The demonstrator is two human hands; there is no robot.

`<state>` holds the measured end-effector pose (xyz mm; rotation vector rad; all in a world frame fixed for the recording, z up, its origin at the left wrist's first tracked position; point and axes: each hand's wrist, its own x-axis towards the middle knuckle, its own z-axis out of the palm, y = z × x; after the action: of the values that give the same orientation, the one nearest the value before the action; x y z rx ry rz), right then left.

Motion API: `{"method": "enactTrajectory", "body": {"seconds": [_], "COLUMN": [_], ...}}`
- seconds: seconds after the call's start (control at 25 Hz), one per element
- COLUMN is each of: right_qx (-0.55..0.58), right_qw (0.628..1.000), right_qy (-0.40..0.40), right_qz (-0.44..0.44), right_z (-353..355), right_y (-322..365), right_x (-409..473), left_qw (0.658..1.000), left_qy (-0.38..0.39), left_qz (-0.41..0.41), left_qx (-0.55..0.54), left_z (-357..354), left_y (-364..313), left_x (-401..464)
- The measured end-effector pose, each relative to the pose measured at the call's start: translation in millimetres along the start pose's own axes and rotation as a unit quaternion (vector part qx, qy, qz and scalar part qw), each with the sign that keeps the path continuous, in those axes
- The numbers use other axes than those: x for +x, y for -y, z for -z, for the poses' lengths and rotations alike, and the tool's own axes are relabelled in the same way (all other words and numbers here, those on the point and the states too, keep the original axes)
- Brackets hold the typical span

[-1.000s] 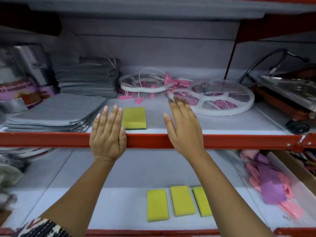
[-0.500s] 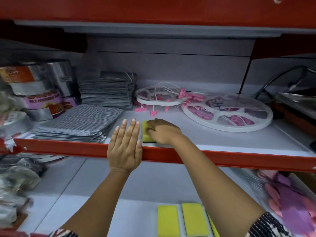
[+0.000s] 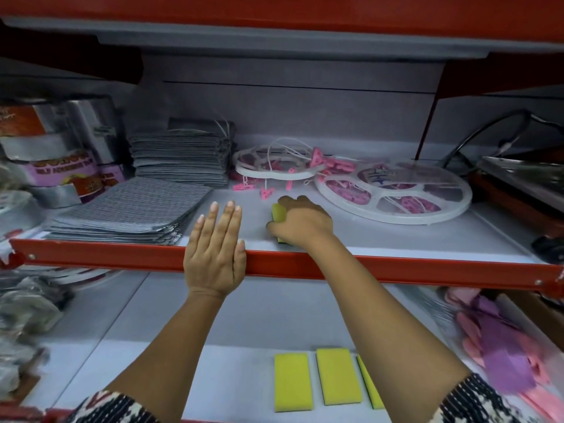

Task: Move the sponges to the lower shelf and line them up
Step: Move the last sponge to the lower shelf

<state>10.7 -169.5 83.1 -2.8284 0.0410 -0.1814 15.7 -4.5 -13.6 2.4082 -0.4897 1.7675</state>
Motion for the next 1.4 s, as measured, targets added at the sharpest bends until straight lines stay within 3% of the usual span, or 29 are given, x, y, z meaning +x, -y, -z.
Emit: {"method": "enactTrajectory", "body": {"seconds": [0.2,0.36,0.56,0.68,0.84,1.08,1.4], "right_qx": [0.044,0.075,0.094,0.077,0.085,0.075,0.073], "right_qw": [0.986,0.949,0.929,0.948,0.990,0.984,0.976], "right_qy": [-0.161,-0.297,-0.340,-0.280,-0.095,0.150,0.184], "right_qz": [0.031,0.076,0.109,0.130,0.068,-0.053,-0.085], "right_z": [22,-15,-102,-150,-215,-276,-304], "right_y": [-4,-11,-23,-23,-16,7,17], "right_x": [-52,-103,-142,-150,-144,-116,-112], "left_qw": [1.000,1.000,1.000,1.000,1.000,1.000,1.000], "left_qy": [-0.005,-0.013,-0.015,-0.011,-0.014,-0.014,-0.005], "left_qz": [-0.003,-0.007,-0.013,-0.015,-0.017,-0.017,-0.024], "left_qx": [-0.001,-0.004,-0.007,-0.010,-0.014,-0.017,-0.010], "left_z": [0,-1,-1,-1,-2,-3,-8], "left_y": [0,1,1,1,2,3,5], "left_x": [0,0,-1,-2,-2,-2,-4]}}
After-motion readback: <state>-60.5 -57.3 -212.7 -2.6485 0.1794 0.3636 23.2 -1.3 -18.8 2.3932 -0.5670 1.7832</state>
